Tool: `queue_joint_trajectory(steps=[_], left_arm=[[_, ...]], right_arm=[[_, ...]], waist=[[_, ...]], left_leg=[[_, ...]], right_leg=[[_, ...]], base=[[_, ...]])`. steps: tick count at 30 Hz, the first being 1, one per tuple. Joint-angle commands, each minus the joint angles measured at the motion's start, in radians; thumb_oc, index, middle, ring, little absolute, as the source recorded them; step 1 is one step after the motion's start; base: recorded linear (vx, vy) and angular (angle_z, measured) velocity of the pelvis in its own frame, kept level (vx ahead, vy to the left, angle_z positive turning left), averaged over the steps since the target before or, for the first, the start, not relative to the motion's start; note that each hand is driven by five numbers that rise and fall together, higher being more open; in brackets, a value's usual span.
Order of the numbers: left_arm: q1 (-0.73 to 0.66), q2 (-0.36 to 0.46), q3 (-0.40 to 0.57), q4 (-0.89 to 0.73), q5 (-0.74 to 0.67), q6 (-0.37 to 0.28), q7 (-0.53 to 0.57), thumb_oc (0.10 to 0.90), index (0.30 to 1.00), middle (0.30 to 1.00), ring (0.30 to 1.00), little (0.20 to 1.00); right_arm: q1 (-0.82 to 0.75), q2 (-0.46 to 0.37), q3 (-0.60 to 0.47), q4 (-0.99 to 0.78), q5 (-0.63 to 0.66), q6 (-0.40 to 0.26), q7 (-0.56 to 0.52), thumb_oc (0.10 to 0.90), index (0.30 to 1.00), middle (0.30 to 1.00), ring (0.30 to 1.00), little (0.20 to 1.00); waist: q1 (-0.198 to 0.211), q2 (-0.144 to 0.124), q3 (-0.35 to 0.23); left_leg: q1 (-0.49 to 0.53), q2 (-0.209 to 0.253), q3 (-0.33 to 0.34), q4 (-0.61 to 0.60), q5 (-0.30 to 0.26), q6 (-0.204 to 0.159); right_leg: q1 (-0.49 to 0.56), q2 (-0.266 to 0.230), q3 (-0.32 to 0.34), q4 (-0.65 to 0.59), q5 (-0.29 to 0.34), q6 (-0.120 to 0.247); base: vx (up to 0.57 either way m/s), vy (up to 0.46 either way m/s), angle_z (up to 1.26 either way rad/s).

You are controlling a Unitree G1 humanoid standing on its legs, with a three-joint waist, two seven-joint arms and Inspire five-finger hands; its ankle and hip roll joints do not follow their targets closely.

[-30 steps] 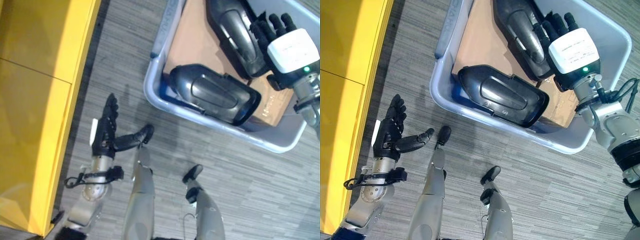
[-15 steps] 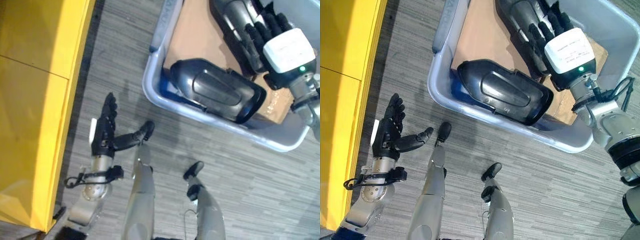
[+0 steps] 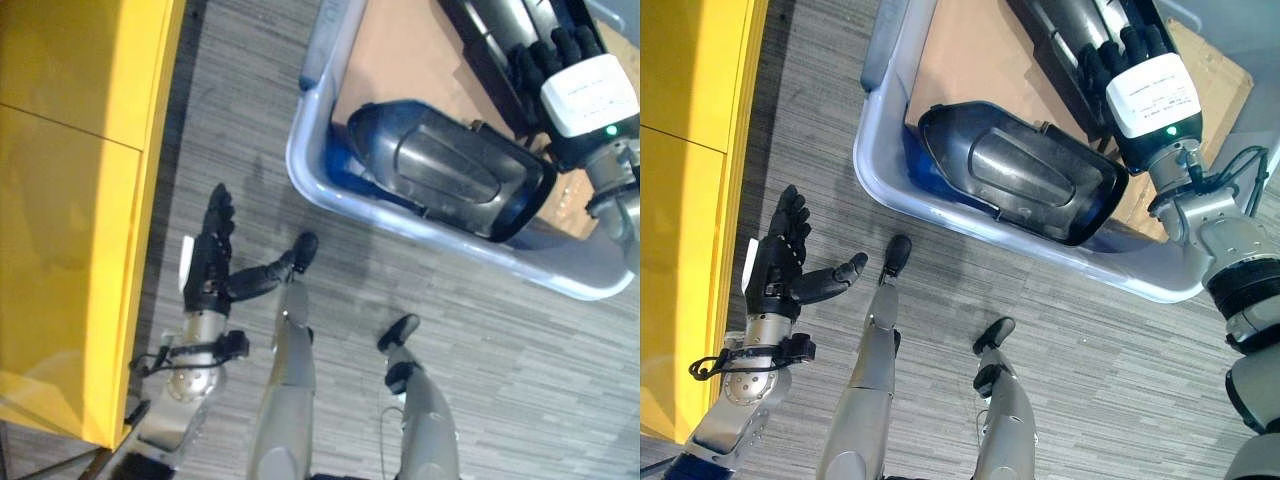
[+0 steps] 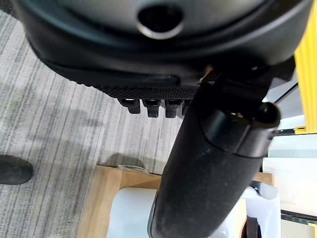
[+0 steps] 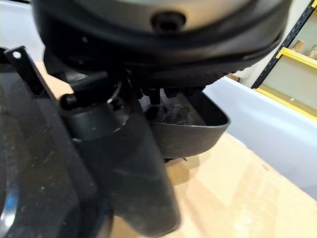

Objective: Move parts from the plastic box to the shelf.

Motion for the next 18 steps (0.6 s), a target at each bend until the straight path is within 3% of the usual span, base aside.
queue_joint_trajectory(steps=[1,13,14,15,18], left_arm=[[-0.056,-0.005,0.004,-0.08,0.059,-0.097,0.024,0.9,1.0,1.0,1.0,1.0],[-0.056,-0.003,0.008,-0.09,0.056,-0.11,0.043,0.9,1.0,1.0,1.0,1.0],[-0.056,-0.003,0.008,-0.089,0.056,-0.111,0.044,0.9,1.0,1.0,1.0,1.0],[-0.056,-0.002,0.008,-0.09,0.056,-0.111,0.045,0.9,1.0,1.0,1.0,1.0],[-0.058,-0.002,0.009,-0.089,0.053,-0.114,0.046,0.9,1.0,1.0,1.0,1.0]], right_arm=[[-0.154,-0.046,0.079,0.058,0.031,0.038,-0.056,0.9,1.0,1.0,1.0,1.0],[-0.145,0.007,0.081,0.192,0.074,0.047,-0.069,0.9,1.0,1.0,1.0,1.0],[-0.146,0.01,0.089,0.195,0.065,0.05,-0.069,0.629,0.621,0.621,0.621,0.621],[-0.149,0.012,0.097,0.199,0.058,0.052,-0.064,0.4,0.3,0.3,0.3,0.3],[-0.146,0.026,0.124,0.224,0.033,0.056,-0.049,0.4,0.3,0.3,0.3,0.3]], waist=[[-0.002,0.015,-0.011],[-0.003,0.03,-0.011],[-0.003,0.031,-0.011],[-0.002,0.032,-0.011],[0.0,0.035,-0.011]], left_leg=[[0.109,0.095,0.135,-0.047,-0.083,0.0],[0.035,0.09,0.134,-0.018,-0.091,0.004],[0.031,0.089,0.133,-0.017,-0.092,0.004],[0.029,0.089,0.133,-0.017,-0.092,0.005],[0.022,0.087,0.133,-0.015,-0.092,0.005]], right_leg=[[-0.082,0.031,-0.002,-0.004,0.099,-0.015],[-0.157,0.017,0.002,0.025,0.091,-0.015],[-0.161,0.017,0.002,0.027,0.09,-0.016],[-0.164,0.015,0.001,0.029,0.09,-0.015],[-0.171,0.013,0.0,0.034,0.088,-0.016]], base=[[0.01,-0.012,0.03],[0.01,-0.003,0.02],[0.0,0.0,0.0],[0.0,0.0,0.0],[0.0,0.0,0.01]])
